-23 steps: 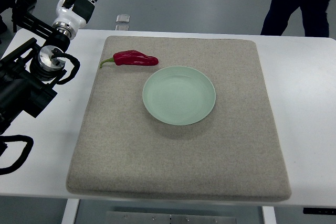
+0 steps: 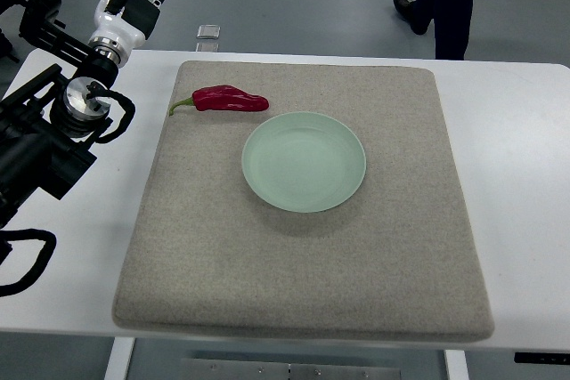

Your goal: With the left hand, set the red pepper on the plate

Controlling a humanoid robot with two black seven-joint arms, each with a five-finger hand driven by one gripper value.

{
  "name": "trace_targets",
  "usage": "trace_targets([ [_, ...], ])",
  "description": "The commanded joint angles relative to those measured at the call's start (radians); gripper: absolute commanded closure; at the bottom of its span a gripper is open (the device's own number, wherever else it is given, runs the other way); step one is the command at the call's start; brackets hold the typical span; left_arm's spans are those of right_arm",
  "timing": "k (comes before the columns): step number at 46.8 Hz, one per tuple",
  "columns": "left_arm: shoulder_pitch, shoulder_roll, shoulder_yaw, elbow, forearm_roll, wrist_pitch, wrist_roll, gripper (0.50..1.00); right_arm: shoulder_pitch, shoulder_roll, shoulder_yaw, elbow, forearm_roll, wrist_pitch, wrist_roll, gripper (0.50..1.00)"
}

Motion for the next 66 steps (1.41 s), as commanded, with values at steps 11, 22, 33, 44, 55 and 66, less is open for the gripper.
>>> trace_targets([
  [11,0.002,-0.005,0.009,-0.001,0.002,-0.012,0.000,0.506,0.000,0.000,0.000,0.000,0.000,0.000,0.000,0.568],
  [22,0.002,-0.003,0.009,0.001,-0.004,-0.008,0.000,0.506,0.000,0.000,0.000,0.000,0.000,0.000,0.000,0.568],
  [33,0.002,-0.003,0.011,-0.001,0.005,-0.002,0.002,0.506,0.000,0.000,0.000,0.000,0.000,0.000,0.000,0.568],
  [44,0.002,0.003,0.030,0.001,0.014,0.000,0.008,0.506,0.000,0.000,0.000,0.000,0.000,0.000,0.000,0.568],
  [55,-0.014,0.017,0.133,0.007,0.018,0.000,0.011,0.512,0.000,0.000,0.000,0.000,0.000,0.000,0.000,0.568],
  [66,-0.047,0.031,0.161,0.007,0.183,0.015,0.018,0.519,0.000,0.000,0.000,0.000,0.000,0.000,0.000,0.568],
])
